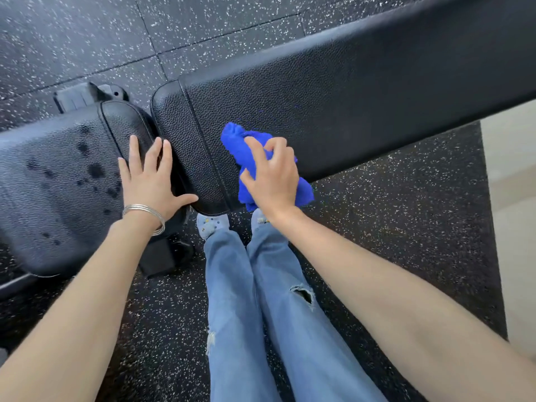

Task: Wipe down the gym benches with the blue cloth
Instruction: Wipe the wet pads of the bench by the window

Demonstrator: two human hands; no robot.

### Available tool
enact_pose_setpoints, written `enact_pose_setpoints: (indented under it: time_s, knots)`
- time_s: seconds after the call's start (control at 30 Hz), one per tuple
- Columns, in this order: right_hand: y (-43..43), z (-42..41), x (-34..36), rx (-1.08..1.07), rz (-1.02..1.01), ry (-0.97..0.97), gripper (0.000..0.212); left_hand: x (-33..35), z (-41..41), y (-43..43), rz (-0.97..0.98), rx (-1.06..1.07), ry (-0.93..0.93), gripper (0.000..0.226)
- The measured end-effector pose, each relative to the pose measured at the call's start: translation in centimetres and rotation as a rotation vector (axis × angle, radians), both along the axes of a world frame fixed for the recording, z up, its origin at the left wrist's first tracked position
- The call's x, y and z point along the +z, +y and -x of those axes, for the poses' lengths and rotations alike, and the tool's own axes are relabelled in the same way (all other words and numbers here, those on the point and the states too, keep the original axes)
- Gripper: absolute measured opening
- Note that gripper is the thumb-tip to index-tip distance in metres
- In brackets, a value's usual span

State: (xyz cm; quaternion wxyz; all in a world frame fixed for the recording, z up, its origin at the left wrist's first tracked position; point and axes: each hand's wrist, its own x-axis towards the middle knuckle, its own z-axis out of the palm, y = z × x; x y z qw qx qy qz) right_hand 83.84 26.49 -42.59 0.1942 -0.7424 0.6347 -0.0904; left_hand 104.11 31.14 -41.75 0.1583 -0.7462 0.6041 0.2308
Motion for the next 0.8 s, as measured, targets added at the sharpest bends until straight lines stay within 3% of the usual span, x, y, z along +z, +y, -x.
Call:
enact_pose_setpoints:
  time_s: [0.23, 0.33, 0.47, 0.67, 0.8]
  knots:
    - [-4.3, 4.4, 1.3, 0.304, -0.028, 0.078, 0.049, 0.4, 0.1, 0.0, -0.005, 0.009, 0.008, 0.114]
    - [-6.0, 7.9, 1.9, 0.084, -0.109, 0.093, 0.047, 0.3, 0.1, 0.0, -0.011, 0.002, 0.0, 0.114]
    - [-7.0, 10.6, 1.9, -0.341, -0.162, -0.053, 0.046, -0.1, -0.1, 0.2, 0.006, 0.003, 0.007, 0.114]
    - [-6.1, 7.0, 1.4, -0.542, -0.118, -0.066, 0.045, -0.6, -0.4, 0.8, 0.061, 0.007, 0.032, 0.113]
    - [-4.7, 4.0, 1.3, -0.447, -0.116, -0.069, 0.044, -0.7, -0.5, 0.9, 0.092, 0.004, 0.052, 0.113]
